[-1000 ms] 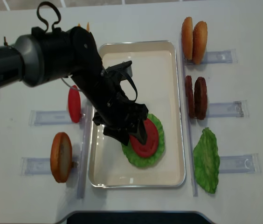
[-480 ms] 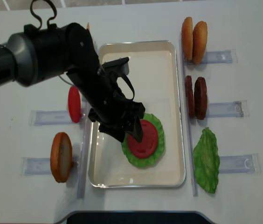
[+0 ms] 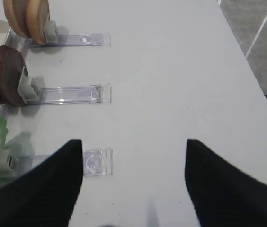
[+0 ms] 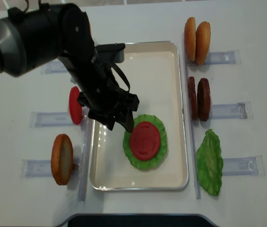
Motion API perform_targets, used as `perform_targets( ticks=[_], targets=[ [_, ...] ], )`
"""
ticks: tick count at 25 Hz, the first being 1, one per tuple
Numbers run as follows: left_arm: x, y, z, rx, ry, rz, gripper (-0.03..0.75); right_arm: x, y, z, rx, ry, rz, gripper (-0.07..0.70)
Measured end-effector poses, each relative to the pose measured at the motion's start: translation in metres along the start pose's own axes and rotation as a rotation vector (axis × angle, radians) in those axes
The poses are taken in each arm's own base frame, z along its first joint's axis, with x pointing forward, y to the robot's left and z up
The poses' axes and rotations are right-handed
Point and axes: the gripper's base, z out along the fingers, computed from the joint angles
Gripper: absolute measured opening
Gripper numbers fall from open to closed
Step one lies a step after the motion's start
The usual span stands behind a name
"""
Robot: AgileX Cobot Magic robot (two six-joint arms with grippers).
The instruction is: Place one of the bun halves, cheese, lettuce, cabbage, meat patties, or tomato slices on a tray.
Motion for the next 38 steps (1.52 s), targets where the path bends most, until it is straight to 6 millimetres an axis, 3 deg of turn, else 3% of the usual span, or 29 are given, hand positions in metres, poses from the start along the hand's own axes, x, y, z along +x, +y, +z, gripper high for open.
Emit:
perform_targets(
  ticks=[16,26,38],
  targets=[
    [-0.012,0.002,-0.046,-0.182,-0.029,0.027,0.471,0.000,0.000,0.000,0.000,0.000,0.000,0.470],
    [-0.015,0.003,-0.050,-0.209,-0.051,0.034,0.471,0.000,0.000,0.000,0.000,0.000,0.000,0.470],
    [-0.021,0.037,-0.070,-0.217,-0.103,-0.073,0.471,0.000,0.000,0.000,0.000,0.000,0.000,0.470]
  ],
)
